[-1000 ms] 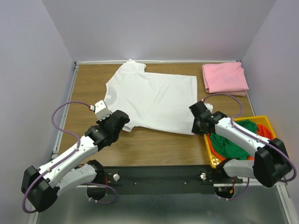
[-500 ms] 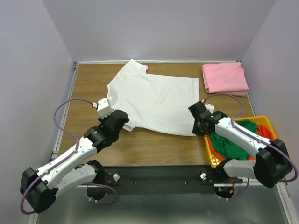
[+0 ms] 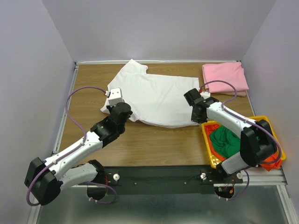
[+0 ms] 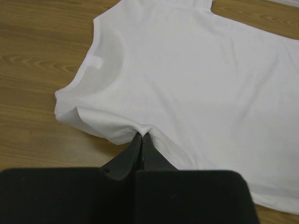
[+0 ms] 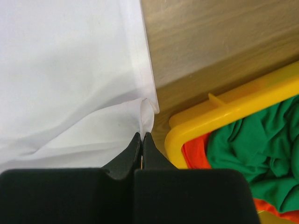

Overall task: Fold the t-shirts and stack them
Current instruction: Fold the tshirt

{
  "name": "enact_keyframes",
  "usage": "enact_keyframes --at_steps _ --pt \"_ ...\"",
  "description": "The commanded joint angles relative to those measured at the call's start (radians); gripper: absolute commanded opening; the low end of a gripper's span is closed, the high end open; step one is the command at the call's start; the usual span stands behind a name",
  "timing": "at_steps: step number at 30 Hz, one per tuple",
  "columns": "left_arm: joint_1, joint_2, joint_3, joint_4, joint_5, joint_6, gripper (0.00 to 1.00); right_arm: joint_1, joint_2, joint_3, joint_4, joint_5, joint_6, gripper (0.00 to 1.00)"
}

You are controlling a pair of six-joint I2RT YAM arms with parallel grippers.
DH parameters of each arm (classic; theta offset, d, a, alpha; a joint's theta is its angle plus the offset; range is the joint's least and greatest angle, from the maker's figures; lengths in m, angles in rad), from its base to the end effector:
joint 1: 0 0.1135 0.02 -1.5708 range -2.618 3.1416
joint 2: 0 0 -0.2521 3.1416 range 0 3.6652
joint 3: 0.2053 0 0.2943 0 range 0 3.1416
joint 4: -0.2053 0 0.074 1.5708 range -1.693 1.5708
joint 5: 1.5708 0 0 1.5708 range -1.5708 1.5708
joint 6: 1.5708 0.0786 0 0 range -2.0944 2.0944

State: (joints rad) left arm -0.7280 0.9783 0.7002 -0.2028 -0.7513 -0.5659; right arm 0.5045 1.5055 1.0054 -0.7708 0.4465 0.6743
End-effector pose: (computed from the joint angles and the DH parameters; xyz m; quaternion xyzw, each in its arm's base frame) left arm 0.2516 -0.1524 0.2404 -0.1251 0.8083 -0.0403 0.5739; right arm 0.3035 0.1288 0.1411 0.1147 0.9580 -0.1010 0.2428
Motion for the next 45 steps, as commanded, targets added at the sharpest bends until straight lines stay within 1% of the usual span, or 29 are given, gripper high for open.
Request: enact_keyframes --at_steps 1,3,7,15,23,30,38,41,42,43,44,45 --pt "0.013 0.071 0.041 0.118 -0.026 0.113 0.00 -0.052 0.047 0.067 0.013 0.052 -0.061 0.00" --pt "0.021 0.106 0.048 0.164 -0.017 0.145 0.00 -0.079 0.083 0.097 0.019 0.047 -0.080 0.00" --pt "0.050 0.164 0.073 0.198 -0.013 0.178 0.00 -0.124 0.148 0.142 0.033 0.043 -0.108 0.00" --pt "0.147 0.261 0.102 0.336 0.112 0.264 0.00 -0.170 0.269 0.263 0.041 0.032 -0.154 0.00" --pt "0.211 0.370 0.151 0.391 0.197 0.342 0.00 -0.196 0.381 0.392 0.039 0.032 -0.185 0.00" --pt "0.251 0.491 0.208 0.431 0.228 0.396 0.00 -0.211 0.449 0.444 0.039 0.031 -0.200 0.00" --pt "0.285 0.643 0.317 0.448 0.276 0.443 0.00 -0.219 0.512 0.499 0.039 0.032 -0.206 0.00" --pt "0.306 0.704 0.372 0.441 0.277 0.439 0.00 -0.224 0.525 0.525 0.039 0.038 -0.216 0.01" --pt "0.315 0.735 0.389 0.439 0.294 0.434 0.01 -0.225 0.533 0.548 0.039 0.038 -0.219 0.04" --pt "0.334 0.752 0.431 0.425 0.306 0.431 0.06 -0.228 0.535 0.559 0.038 0.037 -0.223 0.25" --pt "0.338 0.767 0.458 0.412 0.316 0.429 0.31 -0.228 0.538 0.571 0.038 0.035 -0.226 0.42" --pt "0.341 0.792 0.485 0.399 0.305 0.425 0.46 -0.230 0.538 0.600 0.038 0.037 -0.231 0.57"
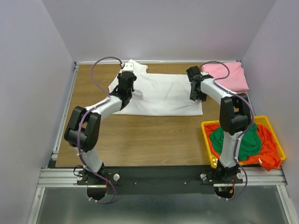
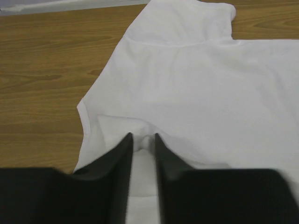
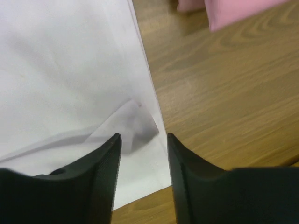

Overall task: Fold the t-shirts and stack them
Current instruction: Fold the tshirt

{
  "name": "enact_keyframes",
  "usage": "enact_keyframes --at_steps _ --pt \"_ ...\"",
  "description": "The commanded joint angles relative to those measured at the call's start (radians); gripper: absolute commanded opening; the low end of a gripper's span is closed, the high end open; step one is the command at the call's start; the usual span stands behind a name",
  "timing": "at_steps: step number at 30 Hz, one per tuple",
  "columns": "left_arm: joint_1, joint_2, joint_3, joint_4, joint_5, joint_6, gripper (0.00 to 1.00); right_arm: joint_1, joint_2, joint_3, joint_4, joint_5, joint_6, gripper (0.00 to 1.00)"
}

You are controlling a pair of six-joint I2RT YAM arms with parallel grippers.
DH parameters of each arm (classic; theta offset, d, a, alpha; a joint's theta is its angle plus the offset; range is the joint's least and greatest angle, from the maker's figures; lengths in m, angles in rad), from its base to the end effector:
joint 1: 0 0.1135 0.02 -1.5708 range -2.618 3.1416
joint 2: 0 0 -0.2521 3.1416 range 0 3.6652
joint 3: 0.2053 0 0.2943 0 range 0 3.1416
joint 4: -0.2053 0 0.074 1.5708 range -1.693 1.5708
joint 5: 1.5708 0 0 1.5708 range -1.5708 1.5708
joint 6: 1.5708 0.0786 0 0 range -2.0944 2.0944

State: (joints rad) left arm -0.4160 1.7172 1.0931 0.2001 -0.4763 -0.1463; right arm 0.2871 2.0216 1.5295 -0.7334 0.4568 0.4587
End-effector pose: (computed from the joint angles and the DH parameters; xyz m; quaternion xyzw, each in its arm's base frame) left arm 0.4324 -0.1516 0.1840 -0.0171 0.8261 0.0441 0.5615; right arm 0.4520 0.0973 0.1212 0.1210 0.9527 -0.1468 0.2371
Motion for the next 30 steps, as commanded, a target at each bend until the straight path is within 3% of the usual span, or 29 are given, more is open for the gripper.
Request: enact_keyframes --at_steps 1,2,5,12,19,30 --pt "0.031 0.061 0.140 -0.031 0.019 -0.005 0.56 -0.014 0.017 0.089 -0.004 0.028 -0.023 0.77" --pt "0.032 0.067 0.161 -0.048 0.005 -0.012 0.70 -0.014 0.011 0.104 -0.007 0.029 -0.025 0.82" --pt "0.033 0.042 0.183 -0.085 -0.019 -0.062 0.78 -0.017 -0.032 0.120 -0.009 0.028 -0.020 0.90" --pt "0.029 -0.050 -0.010 -0.038 0.134 -0.170 0.78 -0.014 -0.173 -0.061 0.071 -0.095 -0.015 0.91" --pt "0.026 -0.074 -0.234 0.168 0.337 -0.234 0.79 0.006 -0.287 -0.316 0.282 -0.387 -0.029 0.90" --pt "0.029 -0.028 -0.338 0.234 0.337 -0.300 0.78 0.037 -0.233 -0.428 0.430 -0.477 -0.041 0.91"
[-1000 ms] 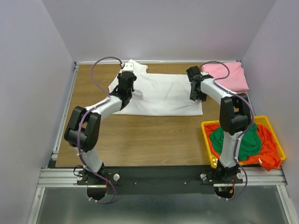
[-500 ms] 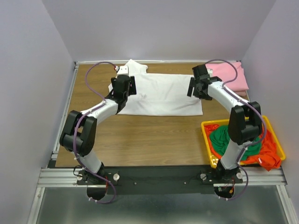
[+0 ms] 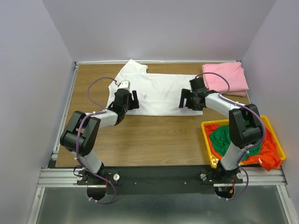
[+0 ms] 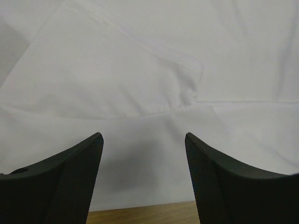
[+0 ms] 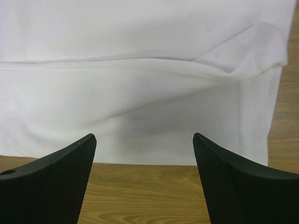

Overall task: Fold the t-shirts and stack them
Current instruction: Fold the tshirt

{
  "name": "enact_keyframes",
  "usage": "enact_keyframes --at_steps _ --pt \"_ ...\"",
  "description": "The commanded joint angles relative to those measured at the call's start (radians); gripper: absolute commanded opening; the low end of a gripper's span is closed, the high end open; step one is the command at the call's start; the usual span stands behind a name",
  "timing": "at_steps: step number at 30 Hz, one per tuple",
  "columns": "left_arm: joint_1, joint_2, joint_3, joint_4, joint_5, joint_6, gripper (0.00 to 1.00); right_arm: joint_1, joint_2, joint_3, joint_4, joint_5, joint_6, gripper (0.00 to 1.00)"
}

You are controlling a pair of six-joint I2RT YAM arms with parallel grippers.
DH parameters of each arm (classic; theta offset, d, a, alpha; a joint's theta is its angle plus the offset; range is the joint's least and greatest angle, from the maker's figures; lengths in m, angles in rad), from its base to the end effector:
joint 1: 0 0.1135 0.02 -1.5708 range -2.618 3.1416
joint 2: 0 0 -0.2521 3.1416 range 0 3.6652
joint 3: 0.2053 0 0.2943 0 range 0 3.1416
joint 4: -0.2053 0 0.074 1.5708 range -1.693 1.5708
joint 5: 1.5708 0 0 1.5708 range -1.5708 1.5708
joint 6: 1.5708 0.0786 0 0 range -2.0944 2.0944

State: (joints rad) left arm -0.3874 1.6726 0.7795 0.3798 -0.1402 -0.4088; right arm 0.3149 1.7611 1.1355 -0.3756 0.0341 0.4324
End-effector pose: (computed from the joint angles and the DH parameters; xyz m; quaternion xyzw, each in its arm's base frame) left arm 0.3794 -0.1429 0.1029 -0.0445 0.8609 -0.1393 0.4873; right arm 0.3989 0.1271 0.1125 0.0611 0.9576 0.0873 0.2675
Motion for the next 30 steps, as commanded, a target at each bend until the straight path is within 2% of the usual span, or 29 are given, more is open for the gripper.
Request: enact_keyframes --at_steps 1,8,18,22,30 --pt "0.001 0.016 -0.037 0.060 0.002 -0.039 0.78 0.009 0.029 -0.045 0.078 -0.050 -0.015 0.91" --pt "0.001 0.029 -0.062 0.070 0.022 -0.082 0.78 0.018 0.031 -0.101 0.083 -0.051 -0.021 0.90" --pt "-0.016 -0.010 -0.132 0.091 0.016 -0.147 0.75 0.065 -0.046 -0.243 0.080 -0.039 0.023 0.90" --pt "-0.034 -0.053 -0.172 0.088 -0.013 -0.180 0.75 0.069 -0.106 -0.296 0.073 -0.008 0.032 0.90" --pt "-0.070 -0.186 -0.220 0.011 -0.090 -0.212 0.75 0.070 -0.181 -0.299 0.026 0.007 0.042 0.91"
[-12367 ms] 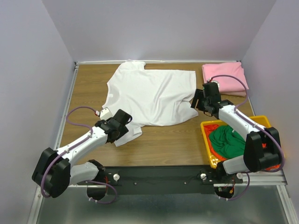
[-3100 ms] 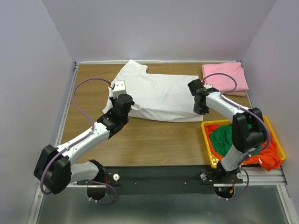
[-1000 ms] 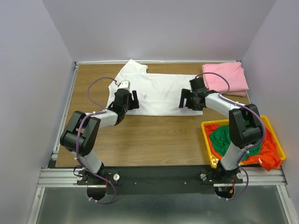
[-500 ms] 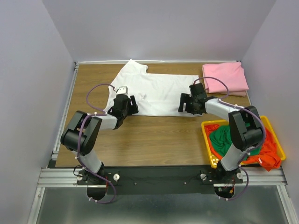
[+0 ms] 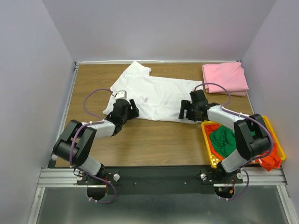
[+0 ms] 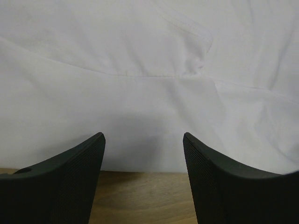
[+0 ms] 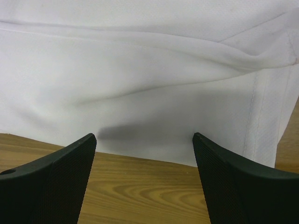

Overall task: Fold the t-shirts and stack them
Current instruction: Fold the tshirt

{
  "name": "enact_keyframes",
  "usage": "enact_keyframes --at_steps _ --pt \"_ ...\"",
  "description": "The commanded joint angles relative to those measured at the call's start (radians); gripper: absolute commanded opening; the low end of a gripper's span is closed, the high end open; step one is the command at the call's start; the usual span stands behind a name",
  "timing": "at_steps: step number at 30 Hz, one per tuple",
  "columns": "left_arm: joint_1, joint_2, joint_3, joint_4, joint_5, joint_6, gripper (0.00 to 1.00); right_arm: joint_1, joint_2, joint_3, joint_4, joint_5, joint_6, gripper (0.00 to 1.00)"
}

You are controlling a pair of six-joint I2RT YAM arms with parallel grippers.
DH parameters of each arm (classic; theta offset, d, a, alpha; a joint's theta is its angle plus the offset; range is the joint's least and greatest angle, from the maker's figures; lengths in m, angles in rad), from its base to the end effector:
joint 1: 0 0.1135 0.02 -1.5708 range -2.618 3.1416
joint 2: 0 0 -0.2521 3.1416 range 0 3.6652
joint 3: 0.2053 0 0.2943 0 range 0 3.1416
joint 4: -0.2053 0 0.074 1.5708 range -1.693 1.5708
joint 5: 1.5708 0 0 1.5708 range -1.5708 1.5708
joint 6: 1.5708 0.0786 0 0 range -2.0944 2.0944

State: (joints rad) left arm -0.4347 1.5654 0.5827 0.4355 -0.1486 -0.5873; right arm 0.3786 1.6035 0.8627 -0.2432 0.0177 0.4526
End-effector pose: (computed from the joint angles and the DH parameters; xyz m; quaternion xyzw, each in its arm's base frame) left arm 0.3296 -0.1402 0.0802 -0.1025 0.8642 -0.1824 0.4577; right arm 0.3404 0.1339 0.0882 0.0380 0.9565 0.1090 0.2680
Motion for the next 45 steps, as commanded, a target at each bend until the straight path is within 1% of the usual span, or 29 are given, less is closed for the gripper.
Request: enact_keyframes --at_steps 1,4,8,10,14,16,19,25,29,35,45 --pt "-0.025 -0.112 -0.033 -0.063 -0.088 -0.034 0.75 0.006 -0.028 -0.022 -0.114 0.024 0.020 0.91" --pt "-0.059 -0.172 -0.032 -0.096 -0.129 -0.037 0.75 0.008 -0.054 0.005 -0.128 0.022 0.011 0.91" --pt "-0.134 -0.173 0.012 -0.090 -0.154 -0.045 0.75 0.032 -0.073 0.065 -0.148 0.045 0.009 0.91" --pt "-0.169 -0.124 0.041 -0.066 -0.138 -0.037 0.76 0.061 -0.073 0.094 -0.148 0.048 0.014 0.91" --pt "-0.184 -0.027 0.104 -0.008 -0.105 -0.025 0.76 0.127 -0.024 0.185 -0.142 0.093 0.015 0.91" --pt "-0.185 0.008 0.098 0.053 -0.100 -0.020 0.76 0.157 -0.004 0.200 -0.113 0.116 0.017 0.91" --pt "-0.185 0.041 0.068 0.144 -0.097 -0.011 0.76 0.170 0.042 0.205 -0.050 0.100 0.024 0.91" --pt "-0.185 0.114 0.029 0.218 -0.101 -0.011 0.76 0.189 0.165 0.194 0.025 0.067 0.038 0.91" --pt "-0.185 0.146 -0.009 0.265 -0.094 -0.011 0.76 0.209 0.202 0.167 0.041 0.079 0.052 0.91" --pt "-0.185 0.150 -0.075 0.273 -0.134 -0.023 0.76 0.238 0.188 0.096 0.048 0.106 0.084 0.91" --pt "-0.199 0.082 -0.216 0.227 -0.216 -0.164 0.75 0.293 0.098 -0.036 0.045 0.107 0.143 0.91"
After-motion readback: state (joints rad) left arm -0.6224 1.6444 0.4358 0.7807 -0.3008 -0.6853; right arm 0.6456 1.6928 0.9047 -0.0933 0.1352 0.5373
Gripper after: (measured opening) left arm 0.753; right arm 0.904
